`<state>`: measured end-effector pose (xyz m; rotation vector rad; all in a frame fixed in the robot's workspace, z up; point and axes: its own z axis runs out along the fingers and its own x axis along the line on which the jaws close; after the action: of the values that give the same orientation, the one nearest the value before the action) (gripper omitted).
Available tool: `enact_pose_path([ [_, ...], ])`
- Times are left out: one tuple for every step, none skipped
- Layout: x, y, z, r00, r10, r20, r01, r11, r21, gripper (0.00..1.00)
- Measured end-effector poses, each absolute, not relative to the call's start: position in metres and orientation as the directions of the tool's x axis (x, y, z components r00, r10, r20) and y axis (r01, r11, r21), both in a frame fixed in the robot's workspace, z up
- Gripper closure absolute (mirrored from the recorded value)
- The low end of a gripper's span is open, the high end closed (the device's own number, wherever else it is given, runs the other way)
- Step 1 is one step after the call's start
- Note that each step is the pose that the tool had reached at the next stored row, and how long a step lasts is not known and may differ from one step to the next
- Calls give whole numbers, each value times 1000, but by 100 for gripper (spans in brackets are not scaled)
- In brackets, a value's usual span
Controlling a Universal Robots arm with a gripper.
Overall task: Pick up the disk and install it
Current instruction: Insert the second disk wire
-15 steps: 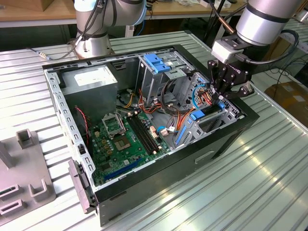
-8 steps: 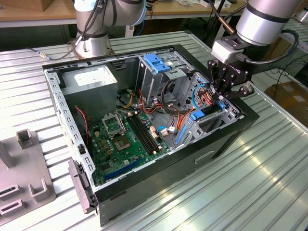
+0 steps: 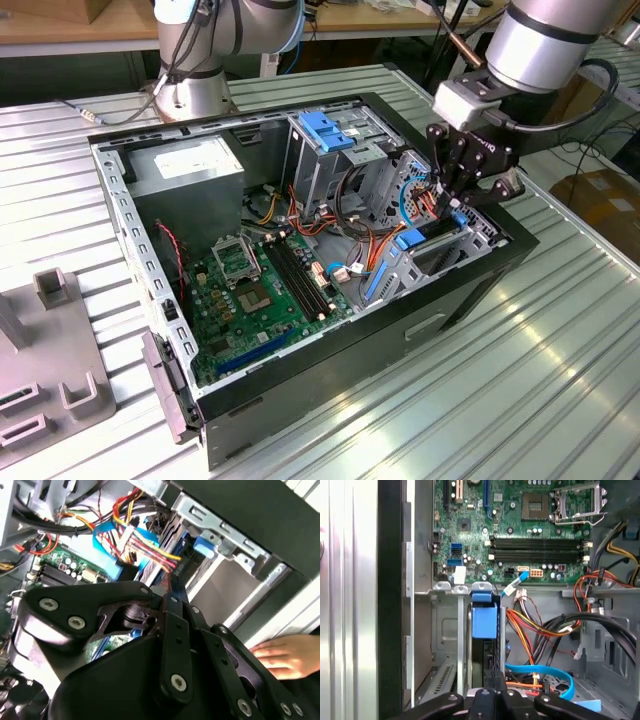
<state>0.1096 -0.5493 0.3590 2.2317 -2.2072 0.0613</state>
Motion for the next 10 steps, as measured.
enact_pose_path([
  [110, -549, 364, 12, -1000, 29, -1000, -12, -26, 90],
  [110, -549, 369, 12, -999, 30, -1000, -13, -26, 90],
  [110, -548, 375, 14, -999, 30, -1000, -14, -26, 90],
  [109, -546, 384, 17, -999, 30, -1000, -17, -26, 90],
  [109, -542, 386, 19, -999, 30, -999, -19, -25, 90],
  [110, -538, 387, 20, -999, 30, -999, -20, -25, 90],
  [109, -534, 387, 20, -999, 30, -999, -21, -24, 90],
  [109, -531, 387, 21, -999, 30, -999, -21, -23, 90],
  [109, -528, 388, 21, -999, 31, -1000, -22, -23, 90],
  [109, -524, 389, 22, -999, 32, -1000, -23, -22, 90],
])
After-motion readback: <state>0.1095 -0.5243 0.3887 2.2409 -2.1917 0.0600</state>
